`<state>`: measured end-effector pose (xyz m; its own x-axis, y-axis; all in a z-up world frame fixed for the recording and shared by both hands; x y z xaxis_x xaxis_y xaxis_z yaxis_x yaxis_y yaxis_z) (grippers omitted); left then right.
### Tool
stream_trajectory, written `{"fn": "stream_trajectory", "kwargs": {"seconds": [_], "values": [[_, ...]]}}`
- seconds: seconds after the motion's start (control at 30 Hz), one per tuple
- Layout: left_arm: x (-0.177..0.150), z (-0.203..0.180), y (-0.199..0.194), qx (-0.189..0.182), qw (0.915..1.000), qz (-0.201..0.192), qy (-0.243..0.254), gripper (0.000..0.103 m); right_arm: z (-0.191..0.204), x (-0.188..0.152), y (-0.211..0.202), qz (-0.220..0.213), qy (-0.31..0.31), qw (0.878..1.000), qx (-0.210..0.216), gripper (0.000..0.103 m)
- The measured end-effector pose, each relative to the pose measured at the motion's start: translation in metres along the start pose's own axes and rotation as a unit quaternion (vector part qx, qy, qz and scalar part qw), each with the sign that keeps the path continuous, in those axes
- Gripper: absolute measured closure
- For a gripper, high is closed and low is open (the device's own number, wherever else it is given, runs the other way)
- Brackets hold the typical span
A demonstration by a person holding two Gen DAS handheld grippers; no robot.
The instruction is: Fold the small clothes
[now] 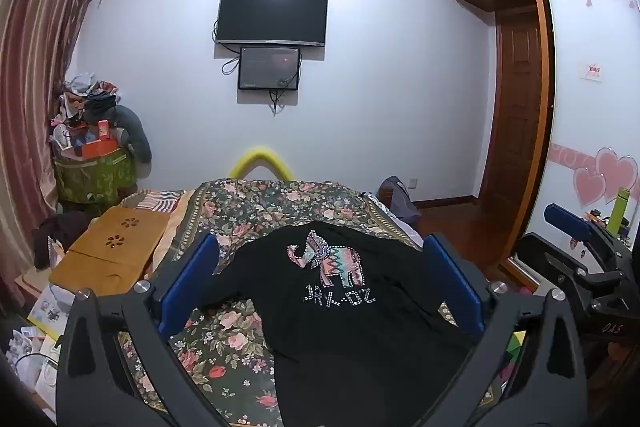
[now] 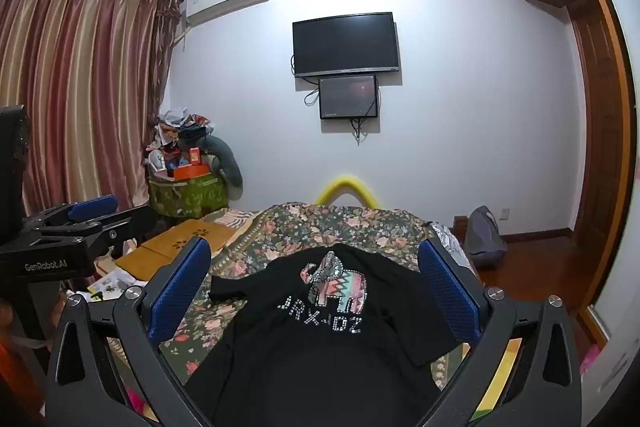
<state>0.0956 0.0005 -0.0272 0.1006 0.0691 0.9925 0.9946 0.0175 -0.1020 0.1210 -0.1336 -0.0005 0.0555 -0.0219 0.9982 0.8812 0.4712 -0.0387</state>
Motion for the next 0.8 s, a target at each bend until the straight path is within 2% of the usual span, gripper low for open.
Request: {"fn": "stream_trajectory", "kwargs": {"seconds": [0.23,0.8], "values": [[-0.003,-0.001,-0.007,-0.006,1.0000,-0.004,-0.003,0.000,-0.002,-0.001,0.001,0.001,0.001,1.000,-0.002,0.000],[-0.002,-0.003,0.005,-0.004,0.9999,-0.001,0.015,0.000,-0.011,-0.010,0.002,0.005,0.006,1.000,-0.011,0.000]]}}
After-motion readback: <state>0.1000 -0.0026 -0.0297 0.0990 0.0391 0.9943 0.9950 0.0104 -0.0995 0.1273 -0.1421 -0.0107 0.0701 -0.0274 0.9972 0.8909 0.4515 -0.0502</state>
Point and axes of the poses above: each gripper's, at about its wrist camera, not at the fingertips, and y roughly the way its jaws point, z to its left, x to its top, the point moved 10 cm from there along y, roughly the way its jaws point, and after that the axes turned 10 degrees about -z, right-handed, at the moved point
